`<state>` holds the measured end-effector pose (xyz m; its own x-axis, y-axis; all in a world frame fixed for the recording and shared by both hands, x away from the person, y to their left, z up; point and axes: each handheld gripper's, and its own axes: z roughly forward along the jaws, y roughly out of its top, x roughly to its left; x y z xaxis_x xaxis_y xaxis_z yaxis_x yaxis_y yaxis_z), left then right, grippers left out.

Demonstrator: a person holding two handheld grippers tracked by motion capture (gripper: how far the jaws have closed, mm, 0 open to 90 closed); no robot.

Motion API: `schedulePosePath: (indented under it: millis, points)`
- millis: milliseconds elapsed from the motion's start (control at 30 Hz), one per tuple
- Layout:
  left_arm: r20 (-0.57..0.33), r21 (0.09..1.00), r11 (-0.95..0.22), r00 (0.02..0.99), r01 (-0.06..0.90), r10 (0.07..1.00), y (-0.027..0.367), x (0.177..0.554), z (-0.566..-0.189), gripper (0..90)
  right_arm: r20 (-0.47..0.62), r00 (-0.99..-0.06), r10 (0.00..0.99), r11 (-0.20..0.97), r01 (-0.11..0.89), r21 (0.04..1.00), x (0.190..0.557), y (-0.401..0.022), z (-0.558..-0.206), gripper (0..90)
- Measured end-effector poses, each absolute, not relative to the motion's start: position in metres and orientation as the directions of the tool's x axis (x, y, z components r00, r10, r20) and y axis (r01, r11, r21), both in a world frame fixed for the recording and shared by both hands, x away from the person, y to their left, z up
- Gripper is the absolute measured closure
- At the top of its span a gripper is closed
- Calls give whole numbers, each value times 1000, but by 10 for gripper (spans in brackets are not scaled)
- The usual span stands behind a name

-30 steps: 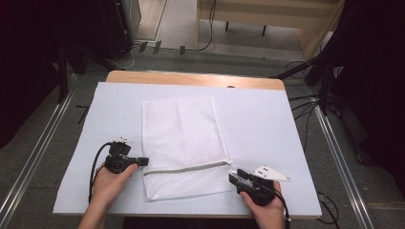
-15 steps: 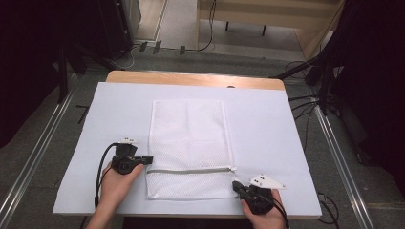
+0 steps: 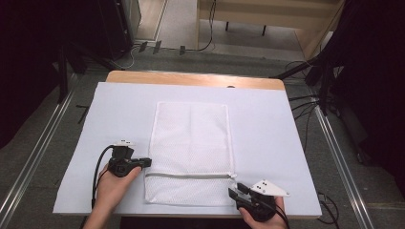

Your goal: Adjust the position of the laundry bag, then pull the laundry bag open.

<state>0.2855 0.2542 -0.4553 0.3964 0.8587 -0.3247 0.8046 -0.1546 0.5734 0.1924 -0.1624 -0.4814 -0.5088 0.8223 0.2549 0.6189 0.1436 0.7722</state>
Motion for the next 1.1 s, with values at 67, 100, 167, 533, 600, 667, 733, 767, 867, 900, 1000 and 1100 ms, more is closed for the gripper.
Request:
schedulePosePath:
  millis: [67, 100, 167, 533, 600, 667, 733, 767, 867, 900, 1000, 1100]
  points:
    - [-303, 592, -133, 373, 795, 877, 255, 285, -453, 599, 248, -500, 830, 130, 604, 786, 195, -166, -477, 453]
    - [-296, 600, -127, 367, 790, 882, 256, 285, -453, 558, 239, -498, 833, 130, 597, 791, 197, -167, -476, 440]
    - [-289, 615, -116, 360, 780, 887, 257, 284, -451, 507, 230, -498, 836, 140, 600, 788, 199, -169, -475, 482]
    - [-361, 691, -50, 404, 721, 841, 237, 272, -435, 457, 149, -501, 853, 213, 593, 777, 206, -164, -472, 278]
    - [-352, 699, -72, 431, 711, 831, 227, 270, -433, 472, 168, -506, 846, 206, 600, 773, 207, -164, -473, 268]
    - [-351, 703, -93, 457, 705, 817, 218, 268, -433, 479, 193, -510, 838, 191, 606, 772, 208, -164, -473, 276]
    - [-344, 707, -112, 478, 698, 808, 209, 266, -432, 487, 201, -513, 835, 187, 608, 772, 209, -165, -474, 304]
    - [-343, 706, -119, 484, 698, 805, 206, 265, -432, 495, 201, -519, 831, 190, 603, 774, 209, -165, -475, 340]
    - [-336, 699, -145, 501, 700, 797, 195, 264, -433, 533, 194, -529, 826, 195, 592, 782, 210, -165, -478, 398]
    - [-340, 699, -148, 507, 700, 792, 191, 264, -434, 542, 195, -528, 826, 194, 593, 782, 210, -166, -479, 406]
    - [-340, 698, -171, 533, 695, 775, 180, 262, -435, 576, 201, -534, 822, 195, 594, 780, 211, -166, -483, 415]
    - [-347, 695, -195, 561, 692, 752, 168, 260, -436, 618, 192, -532, 825, 195, 586, 786, 214, -165, -484, 429]
